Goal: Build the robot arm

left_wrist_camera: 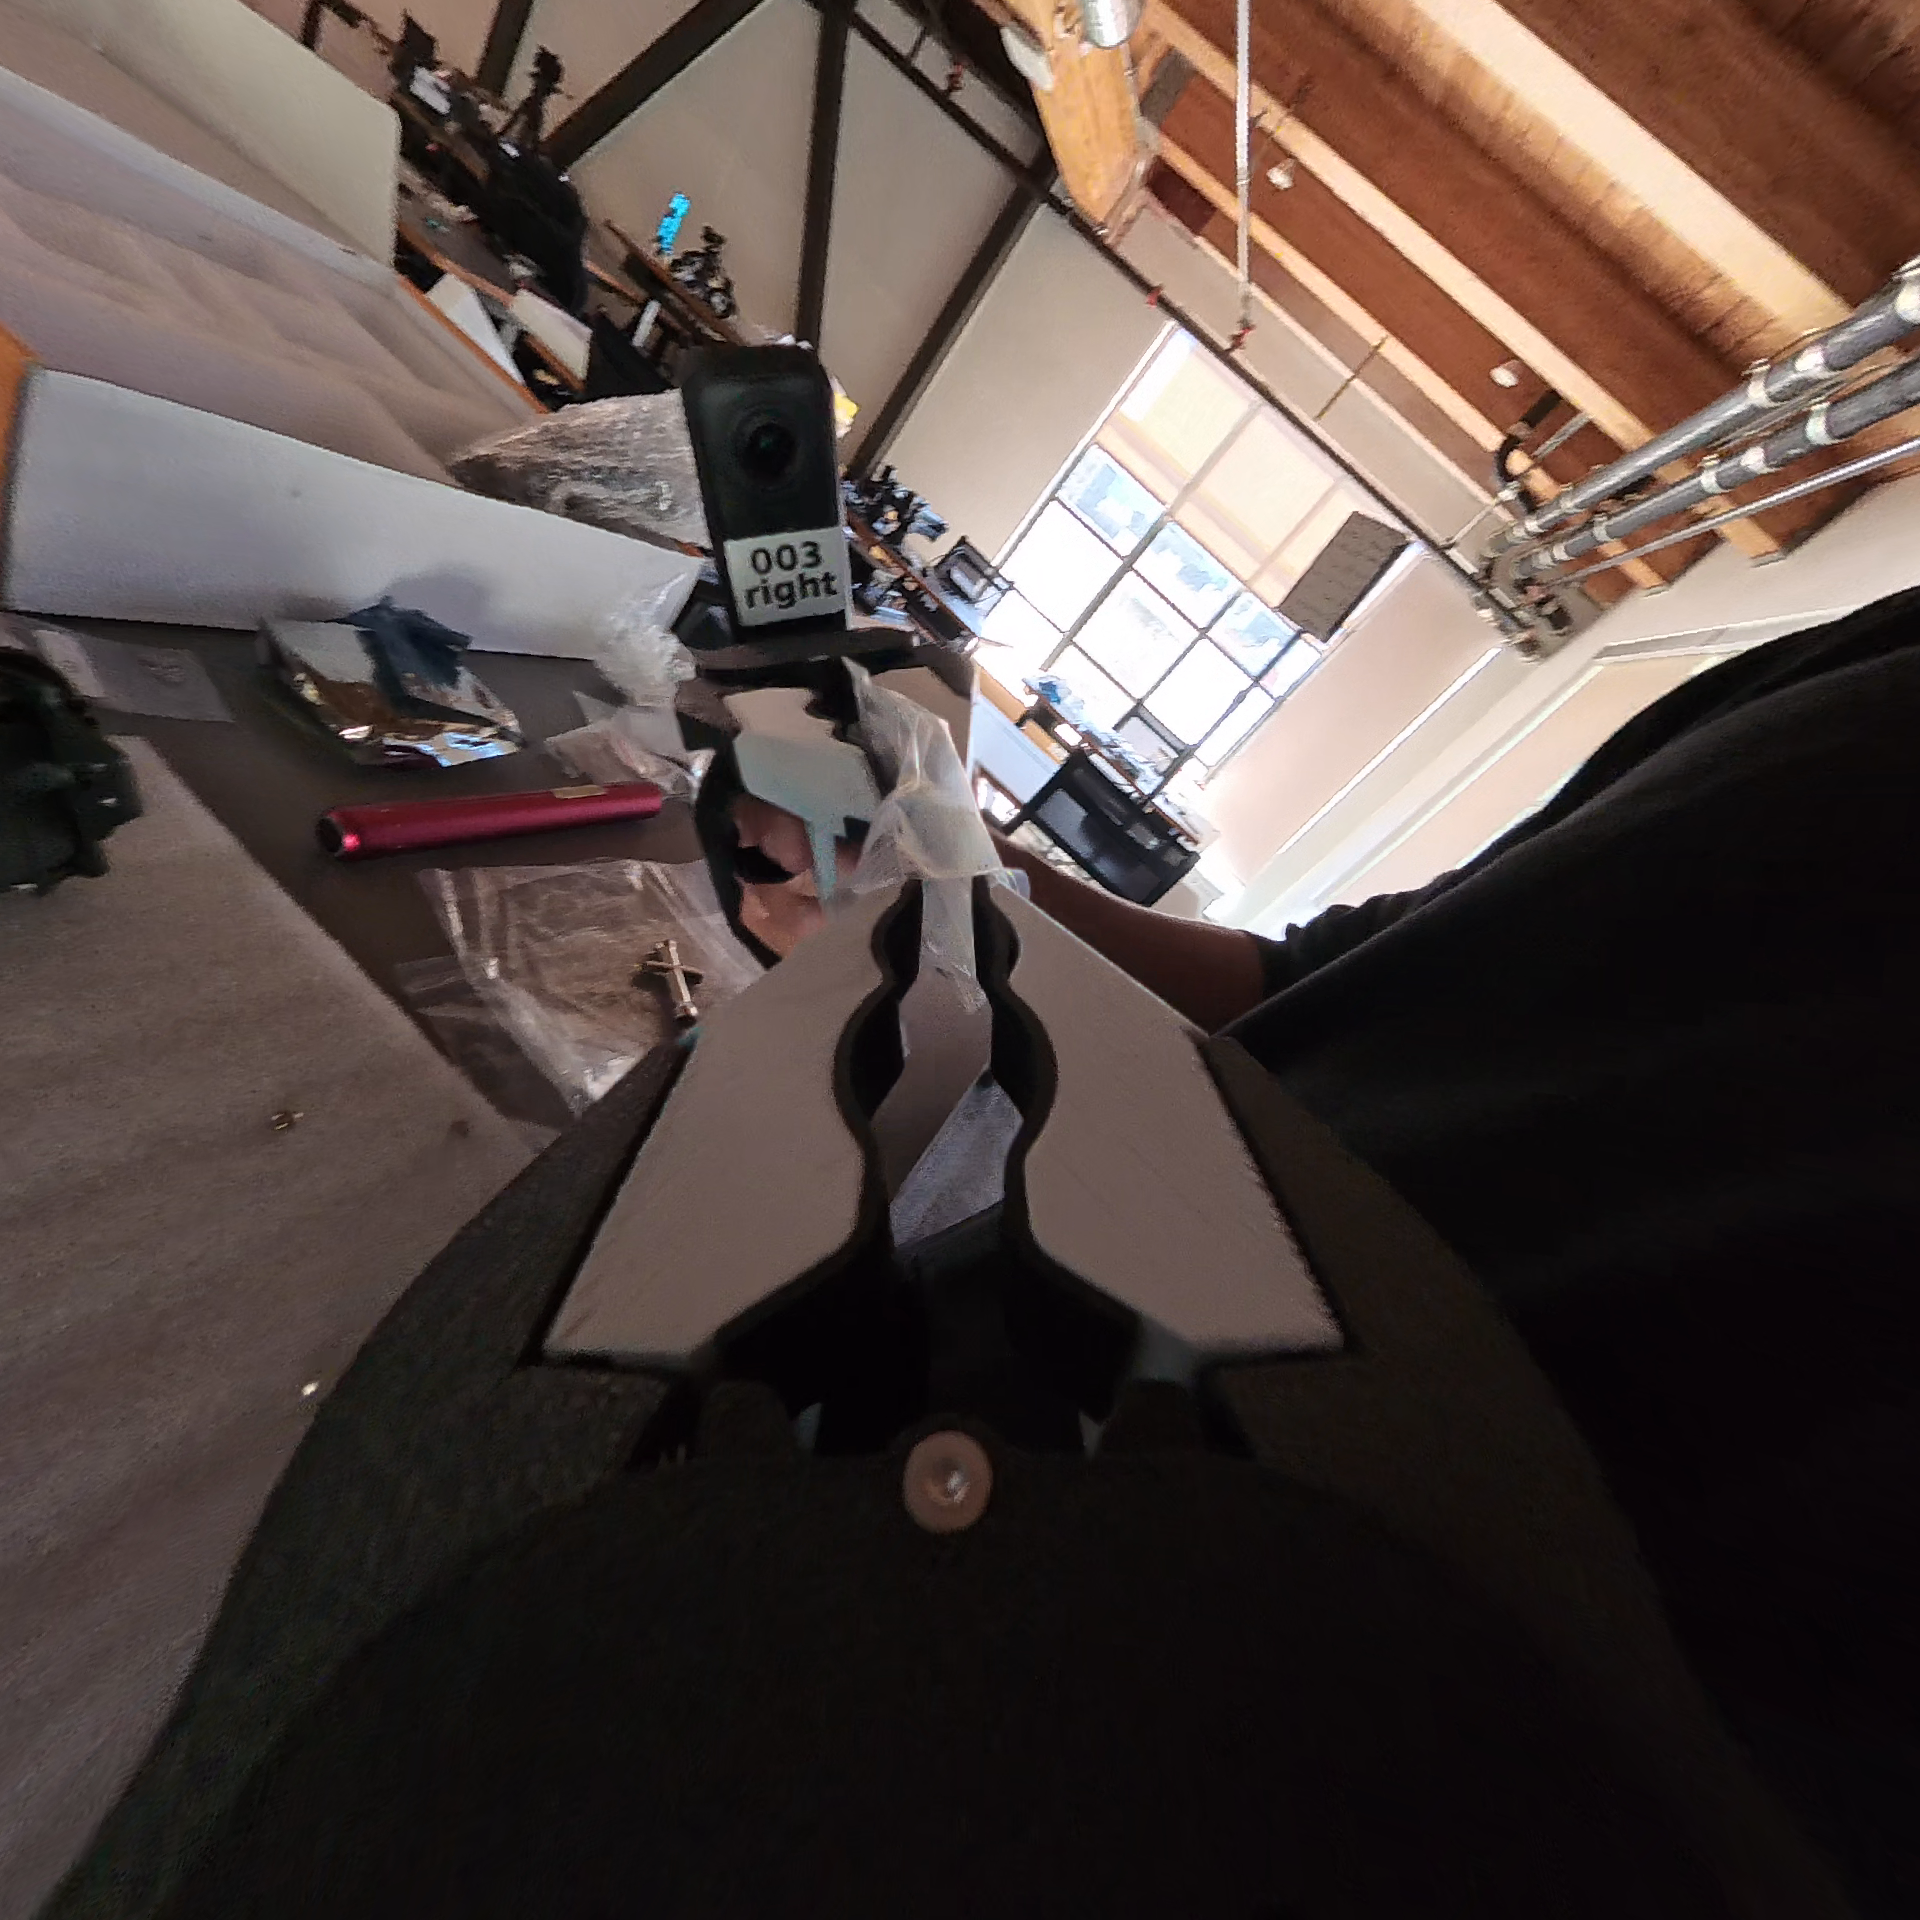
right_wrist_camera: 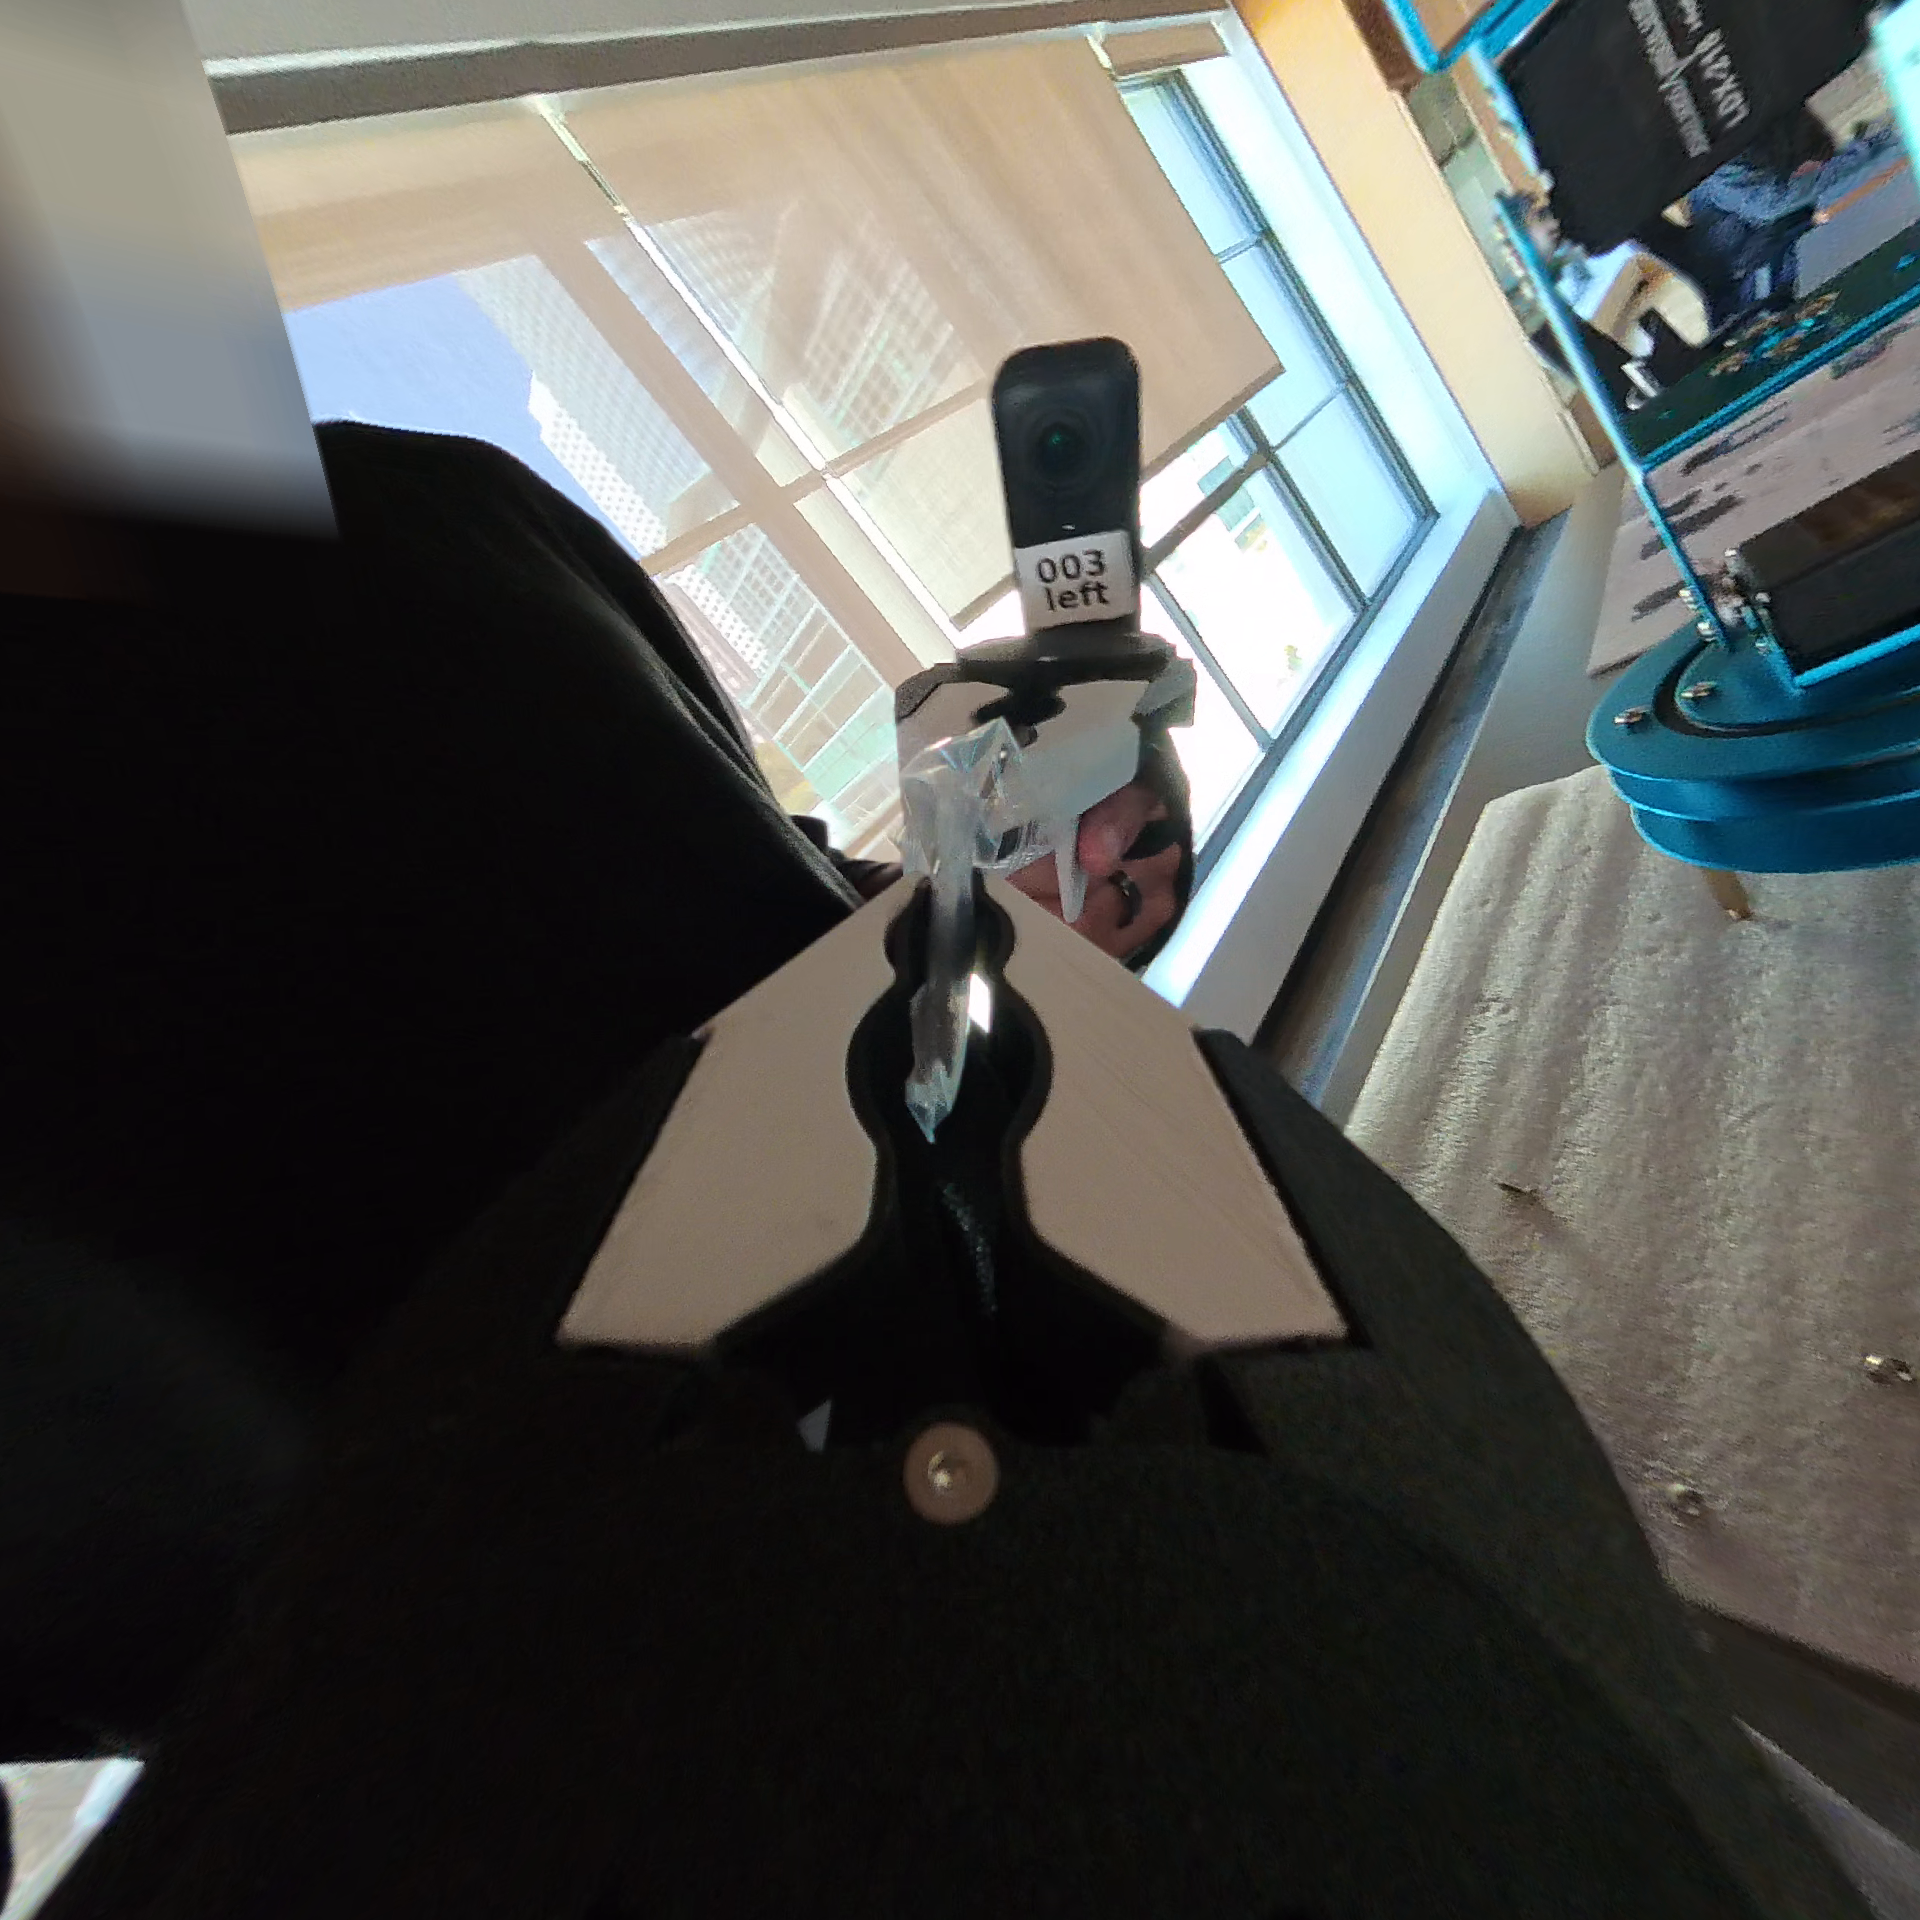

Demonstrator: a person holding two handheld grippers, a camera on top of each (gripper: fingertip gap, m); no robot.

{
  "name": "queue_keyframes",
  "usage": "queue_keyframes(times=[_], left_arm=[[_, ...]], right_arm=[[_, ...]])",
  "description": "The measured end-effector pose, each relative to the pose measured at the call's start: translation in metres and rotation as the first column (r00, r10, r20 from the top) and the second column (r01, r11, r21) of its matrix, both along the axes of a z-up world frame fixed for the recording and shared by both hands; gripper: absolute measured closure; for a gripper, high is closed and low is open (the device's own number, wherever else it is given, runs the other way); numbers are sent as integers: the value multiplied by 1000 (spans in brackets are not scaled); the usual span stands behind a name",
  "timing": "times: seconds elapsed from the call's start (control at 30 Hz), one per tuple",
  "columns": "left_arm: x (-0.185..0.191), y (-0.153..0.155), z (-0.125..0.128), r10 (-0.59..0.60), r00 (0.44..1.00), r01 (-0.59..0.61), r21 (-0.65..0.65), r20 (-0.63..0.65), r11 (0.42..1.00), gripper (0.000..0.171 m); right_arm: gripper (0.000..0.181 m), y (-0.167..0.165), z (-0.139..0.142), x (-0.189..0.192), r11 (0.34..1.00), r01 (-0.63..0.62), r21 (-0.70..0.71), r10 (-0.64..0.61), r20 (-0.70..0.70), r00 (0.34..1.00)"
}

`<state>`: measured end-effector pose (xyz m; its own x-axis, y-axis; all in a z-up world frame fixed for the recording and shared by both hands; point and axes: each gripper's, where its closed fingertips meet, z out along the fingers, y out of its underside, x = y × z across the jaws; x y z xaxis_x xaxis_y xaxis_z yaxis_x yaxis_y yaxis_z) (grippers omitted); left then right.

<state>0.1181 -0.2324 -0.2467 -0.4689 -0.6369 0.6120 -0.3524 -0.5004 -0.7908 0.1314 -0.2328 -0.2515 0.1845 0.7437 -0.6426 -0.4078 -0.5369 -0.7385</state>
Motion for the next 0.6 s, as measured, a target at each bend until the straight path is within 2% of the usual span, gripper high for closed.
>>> queue_keyframes(times=[0.1, 0.27, 0.4, 0.47, 0.57, 0.6], left_arm=[[0, -1, 2, -10, 1000, 10, -11, 23, 1000, 171], [3, 13, 3, 70, 997, -70, -10, 39, 997, 171], [3, 13, 0, 62, 998, -62, -15, 31, 998, 171], [5, 11, -1, 55, 998, -54, -9, 14, 998, 171], [12, 14, -13, 102, 994, -99, 69, -40, 993, 145], [14, 14, -17, 117, 992, -110, 110, -54, 988, 145]], right_arm=[[177, 0, -1, 2, 1000, 6, -7, -6, -1, 1000], [176, 3, -2, 18, 996, 88, -8, -87, 36, 996], [177, 4, -3, 27, 990, 139, -7, -138, 51, 989], [176, 8, -11, 28, 983, 182, -17, -178, 112, 978], [177, 11, -12, 28, 975, 221, -5, -217, 152, 964], [177, 11, -13, 29, 973, 233, -3, -229, 166, 959]])
